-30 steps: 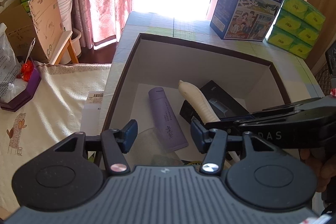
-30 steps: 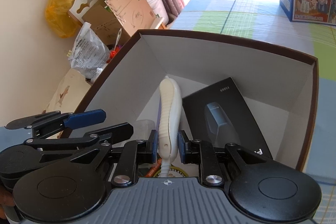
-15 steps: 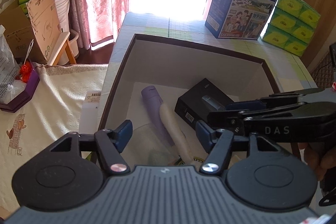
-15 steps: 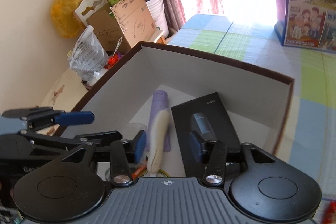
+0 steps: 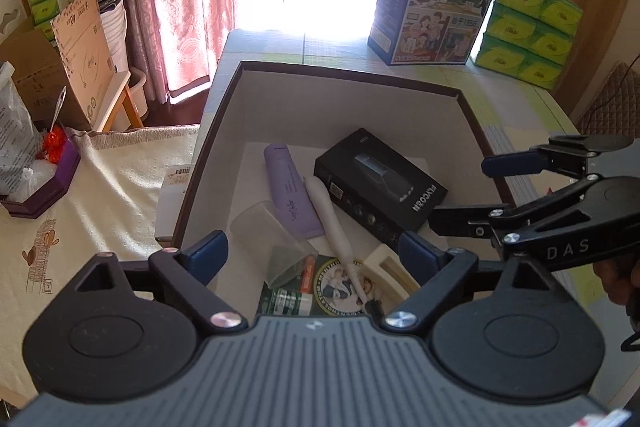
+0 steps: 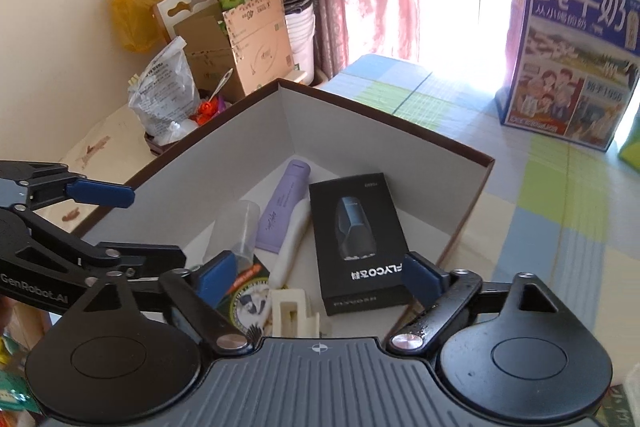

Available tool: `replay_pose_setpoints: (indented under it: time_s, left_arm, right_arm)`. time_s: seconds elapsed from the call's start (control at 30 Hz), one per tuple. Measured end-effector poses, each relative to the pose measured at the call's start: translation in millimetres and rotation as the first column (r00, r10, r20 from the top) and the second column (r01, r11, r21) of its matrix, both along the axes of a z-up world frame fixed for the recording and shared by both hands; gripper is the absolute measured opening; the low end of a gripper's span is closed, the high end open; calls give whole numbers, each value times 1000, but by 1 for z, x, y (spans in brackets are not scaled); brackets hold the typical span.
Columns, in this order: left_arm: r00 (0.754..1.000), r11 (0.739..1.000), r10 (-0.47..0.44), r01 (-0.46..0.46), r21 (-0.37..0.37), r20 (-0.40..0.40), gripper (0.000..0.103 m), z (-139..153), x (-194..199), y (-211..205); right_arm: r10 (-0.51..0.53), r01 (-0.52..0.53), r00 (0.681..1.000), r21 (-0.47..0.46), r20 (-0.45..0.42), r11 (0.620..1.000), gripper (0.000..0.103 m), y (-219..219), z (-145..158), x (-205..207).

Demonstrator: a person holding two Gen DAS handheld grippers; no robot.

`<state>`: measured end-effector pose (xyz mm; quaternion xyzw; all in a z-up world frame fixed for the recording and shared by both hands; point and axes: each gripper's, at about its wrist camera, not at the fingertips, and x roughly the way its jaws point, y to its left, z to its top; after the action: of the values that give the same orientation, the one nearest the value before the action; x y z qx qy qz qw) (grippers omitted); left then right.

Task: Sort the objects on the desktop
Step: 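Withdraw both tools from the box toward the candy and toothpick box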

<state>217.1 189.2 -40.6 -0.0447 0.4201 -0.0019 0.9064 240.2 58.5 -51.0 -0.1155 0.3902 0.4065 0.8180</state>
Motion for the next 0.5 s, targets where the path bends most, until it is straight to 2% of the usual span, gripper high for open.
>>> replay_pose_setpoints:
  time_s: [0.2, 0.5]
  left_arm:
    - [1000, 1000, 14, -14, -17, 1, 90, 6, -24, -6]
    - [999, 999, 48, -48, -20, -7, 93, 15, -53, -20]
  right_arm:
    - [12, -12, 1000, -15, 10, 1000, 98, -10, 4, -16]
    - [5, -4, 1000, -26, 12, 1000, 101, -27, 12, -40]
